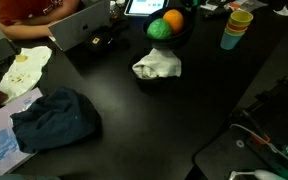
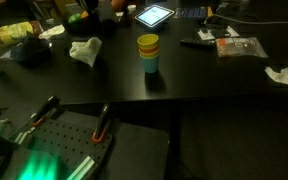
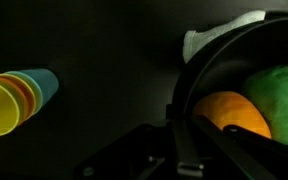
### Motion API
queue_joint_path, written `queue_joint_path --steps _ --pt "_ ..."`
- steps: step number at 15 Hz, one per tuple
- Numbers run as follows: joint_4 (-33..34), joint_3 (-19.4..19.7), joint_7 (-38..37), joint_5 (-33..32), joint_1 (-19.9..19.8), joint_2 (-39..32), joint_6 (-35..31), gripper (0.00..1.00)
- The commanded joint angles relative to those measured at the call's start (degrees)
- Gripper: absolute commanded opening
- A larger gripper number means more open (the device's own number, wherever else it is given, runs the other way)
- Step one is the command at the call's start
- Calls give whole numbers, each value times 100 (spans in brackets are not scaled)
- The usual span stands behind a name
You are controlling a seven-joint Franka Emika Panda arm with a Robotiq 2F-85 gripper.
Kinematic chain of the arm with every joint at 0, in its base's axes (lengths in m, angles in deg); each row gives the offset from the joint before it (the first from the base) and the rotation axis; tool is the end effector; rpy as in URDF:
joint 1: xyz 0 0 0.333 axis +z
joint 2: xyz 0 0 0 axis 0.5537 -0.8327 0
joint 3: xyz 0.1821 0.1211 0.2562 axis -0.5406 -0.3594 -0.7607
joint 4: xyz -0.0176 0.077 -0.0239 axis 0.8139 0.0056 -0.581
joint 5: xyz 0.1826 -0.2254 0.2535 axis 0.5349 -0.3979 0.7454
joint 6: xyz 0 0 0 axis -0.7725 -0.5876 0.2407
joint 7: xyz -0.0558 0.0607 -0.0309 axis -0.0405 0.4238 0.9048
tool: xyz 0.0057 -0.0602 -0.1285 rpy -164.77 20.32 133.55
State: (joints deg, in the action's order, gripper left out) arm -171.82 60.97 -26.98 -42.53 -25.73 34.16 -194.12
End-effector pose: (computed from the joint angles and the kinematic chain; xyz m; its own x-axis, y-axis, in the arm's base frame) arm 0.5268 0.0946 0.3160 0.9722 -0.2340 0.0058 -0.2341 -0.9716 0.0347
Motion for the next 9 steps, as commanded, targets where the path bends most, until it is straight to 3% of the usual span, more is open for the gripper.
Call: queue_joint_path --steps 1,9 --pt "49 163 -317 -179 -202 126 -66 3" --pt "-151 355 -209 -289 -409 -151 -104 3"
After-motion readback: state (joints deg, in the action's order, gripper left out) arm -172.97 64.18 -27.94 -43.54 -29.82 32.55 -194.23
